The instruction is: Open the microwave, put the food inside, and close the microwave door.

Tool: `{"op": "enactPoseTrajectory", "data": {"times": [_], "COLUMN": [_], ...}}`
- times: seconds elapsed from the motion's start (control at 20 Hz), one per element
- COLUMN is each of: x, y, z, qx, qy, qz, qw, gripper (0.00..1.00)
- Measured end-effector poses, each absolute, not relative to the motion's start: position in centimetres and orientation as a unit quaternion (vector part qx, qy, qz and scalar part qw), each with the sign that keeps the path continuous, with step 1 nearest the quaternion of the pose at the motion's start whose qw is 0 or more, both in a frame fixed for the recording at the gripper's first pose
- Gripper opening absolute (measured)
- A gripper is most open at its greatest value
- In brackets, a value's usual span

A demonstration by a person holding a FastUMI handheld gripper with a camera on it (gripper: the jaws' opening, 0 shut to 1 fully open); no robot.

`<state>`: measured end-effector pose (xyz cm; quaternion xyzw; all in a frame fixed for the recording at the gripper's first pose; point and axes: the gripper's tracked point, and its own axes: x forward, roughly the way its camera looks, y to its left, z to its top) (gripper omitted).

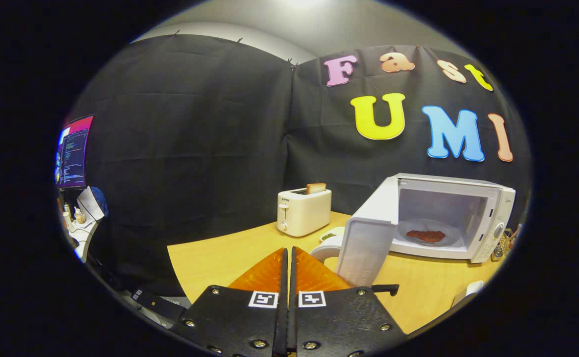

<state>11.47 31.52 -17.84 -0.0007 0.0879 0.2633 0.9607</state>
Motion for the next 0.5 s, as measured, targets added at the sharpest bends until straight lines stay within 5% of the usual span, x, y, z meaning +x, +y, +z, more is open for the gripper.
{"op": "enactPoseTrajectory", "data": {"times": [0.5], "x": [17.2], "y": [12.4], "z": [-18.9], "qx": [-0.028], "qy": [0.075], "qz": [0.082], "qw": [0.993], "gripper": [0.01]}}
